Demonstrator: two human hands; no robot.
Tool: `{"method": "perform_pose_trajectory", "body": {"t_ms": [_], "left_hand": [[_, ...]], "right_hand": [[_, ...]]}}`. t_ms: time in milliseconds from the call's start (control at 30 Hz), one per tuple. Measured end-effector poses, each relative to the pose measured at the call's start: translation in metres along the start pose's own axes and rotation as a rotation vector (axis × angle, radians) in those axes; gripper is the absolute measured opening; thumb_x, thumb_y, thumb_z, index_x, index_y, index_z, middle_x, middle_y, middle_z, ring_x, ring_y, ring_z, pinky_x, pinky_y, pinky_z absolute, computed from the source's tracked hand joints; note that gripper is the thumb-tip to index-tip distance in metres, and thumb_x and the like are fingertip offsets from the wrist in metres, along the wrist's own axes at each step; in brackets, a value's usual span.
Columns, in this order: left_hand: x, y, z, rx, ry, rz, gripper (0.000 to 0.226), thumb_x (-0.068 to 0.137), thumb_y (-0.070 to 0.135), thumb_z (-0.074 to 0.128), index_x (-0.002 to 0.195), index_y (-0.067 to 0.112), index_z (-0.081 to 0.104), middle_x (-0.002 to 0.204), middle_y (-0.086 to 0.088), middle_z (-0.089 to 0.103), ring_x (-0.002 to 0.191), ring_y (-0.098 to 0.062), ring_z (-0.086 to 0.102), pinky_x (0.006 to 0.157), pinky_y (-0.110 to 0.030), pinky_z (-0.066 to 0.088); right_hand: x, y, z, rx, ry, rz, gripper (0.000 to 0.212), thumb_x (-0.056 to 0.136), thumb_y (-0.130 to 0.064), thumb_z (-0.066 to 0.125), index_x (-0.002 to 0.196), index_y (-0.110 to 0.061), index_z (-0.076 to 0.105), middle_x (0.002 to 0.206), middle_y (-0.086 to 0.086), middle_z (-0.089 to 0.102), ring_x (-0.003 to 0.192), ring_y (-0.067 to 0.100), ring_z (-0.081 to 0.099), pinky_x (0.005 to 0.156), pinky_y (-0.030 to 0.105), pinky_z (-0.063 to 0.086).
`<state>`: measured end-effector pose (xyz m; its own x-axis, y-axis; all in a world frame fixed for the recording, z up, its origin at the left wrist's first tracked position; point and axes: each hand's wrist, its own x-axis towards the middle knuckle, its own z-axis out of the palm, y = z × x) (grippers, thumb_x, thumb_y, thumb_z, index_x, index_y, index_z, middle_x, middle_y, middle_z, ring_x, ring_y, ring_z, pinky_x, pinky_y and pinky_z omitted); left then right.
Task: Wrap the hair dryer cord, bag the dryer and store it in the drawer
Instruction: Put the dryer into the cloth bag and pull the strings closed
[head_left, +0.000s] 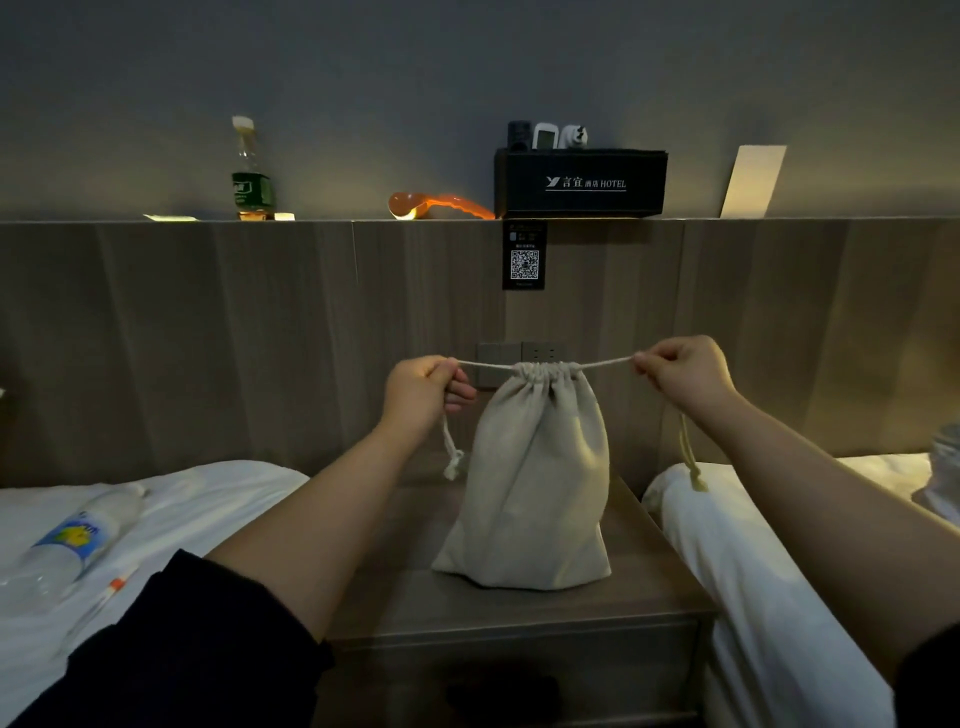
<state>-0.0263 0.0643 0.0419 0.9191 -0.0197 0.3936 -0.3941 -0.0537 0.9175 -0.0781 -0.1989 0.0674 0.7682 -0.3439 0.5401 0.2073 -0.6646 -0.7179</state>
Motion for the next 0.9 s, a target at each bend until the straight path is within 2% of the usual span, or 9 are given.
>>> {"method": "perform_pose_trajectory", "body": {"t_ms": [167,267,333,400,533,633,700,767,900], "left_hand": [[-0.010,-0.001,-0.001,-0.088,-0.055,-0.025,0.036,0.100,0.016,0.033,0.068,0.013,0.049,0.071,0.000,0.071,0.060,-0.008,0.069,0.061,-0.026,0.053],[-0.015,0.000,0.000,-0.211,-0.170,-0.078,0.037,0.101,0.023,0.029,0.071,0.013,0.047,0.077,-0.007,0.074,0.069,-0.019,0.072,0.075,-0.036,0.056],[-0.017,0.000,-0.002,-0.233,-0.243,-0.116,0.038,0.102,0.026,0.027,0.072,0.012,0.047,0.074,-0.010,0.074,0.071,-0.023,0.073,0.072,-0.037,0.058],[-0.020,0.002,0.000,-0.259,-0.258,-0.159,0.039,0.102,0.027,0.027,0.072,0.011,0.047,0.074,-0.011,0.074,0.070,-0.024,0.073,0.064,-0.033,0.060],[-0.016,-0.007,0.002,-0.118,-0.156,-0.266,0.029,0.100,0.021,0.034,0.084,0.007,0.054,0.075,-0.014,0.073,0.057,-0.018,0.070,0.054,-0.028,0.056],[-0.018,-0.023,0.004,0.300,-0.057,-0.069,0.029,0.093,0.006,0.043,0.119,0.014,0.052,0.111,-0.014,0.065,0.071,-0.016,0.067,0.065,-0.030,0.053],[-0.030,-0.025,0.009,0.390,-0.112,0.180,0.041,0.094,0.010,0.045,0.133,0.020,0.045,0.124,0.000,0.052,0.102,-0.012,0.057,0.090,-0.024,0.045],[-0.046,-0.023,0.017,0.408,-0.233,0.341,0.039,0.095,0.021,0.047,0.135,0.018,0.046,0.127,0.004,0.049,0.113,-0.005,0.048,0.096,-0.010,0.035],[-0.056,-0.042,0.026,0.479,-0.263,0.214,0.043,0.089,0.030,0.057,0.130,0.020,0.052,0.129,0.001,0.057,0.117,-0.012,0.052,0.098,-0.022,0.039]], "right_hand": [[-0.014,0.013,0.013,0.156,-0.063,0.082,0.022,0.090,-0.022,0.057,0.072,-0.013,0.067,0.069,0.005,0.063,0.066,0.017,0.058,0.068,0.033,0.051],[-0.028,0.013,0.023,0.228,-0.278,0.066,0.026,0.090,-0.036,0.053,0.105,-0.016,0.061,0.100,0.002,0.064,0.094,0.017,0.060,0.088,0.036,0.050],[-0.040,0.013,0.034,0.184,-0.439,0.052,0.040,0.083,-0.041,0.062,0.118,-0.025,0.052,0.105,-0.007,0.059,0.098,0.011,0.057,0.088,0.032,0.049],[-0.050,0.015,0.047,0.118,-0.496,0.047,0.033,0.079,-0.038,0.069,0.106,-0.023,0.060,0.095,-0.008,0.063,0.089,0.009,0.060,0.081,0.028,0.049],[-0.058,0.016,0.058,0.188,-0.371,0.103,0.021,0.088,-0.031,0.059,0.071,-0.021,0.065,0.073,0.002,0.064,0.077,0.020,0.060,0.063,0.028,0.045],[-0.059,0.012,0.061,0.297,-0.360,0.166,0.023,0.090,-0.034,0.055,0.080,-0.018,0.068,0.082,0.005,0.068,0.082,0.023,0.063,0.070,0.032,0.047],[-0.060,0.005,0.065,0.321,-0.406,0.194,0.026,0.090,-0.032,0.055,0.089,-0.011,0.070,0.086,0.008,0.070,0.083,0.023,0.065,0.073,0.034,0.050],[-0.062,-0.002,0.070,0.400,-0.424,0.272,0.025,0.088,-0.027,0.059,0.096,-0.006,0.069,0.087,0.010,0.071,0.082,0.022,0.066,0.073,0.033,0.051],[-0.062,-0.008,0.077,0.416,-0.407,0.409,0.019,0.081,-0.027,0.063,0.088,-0.009,0.067,0.089,0.011,0.070,0.087,0.024,0.066,0.076,0.036,0.052]]}}
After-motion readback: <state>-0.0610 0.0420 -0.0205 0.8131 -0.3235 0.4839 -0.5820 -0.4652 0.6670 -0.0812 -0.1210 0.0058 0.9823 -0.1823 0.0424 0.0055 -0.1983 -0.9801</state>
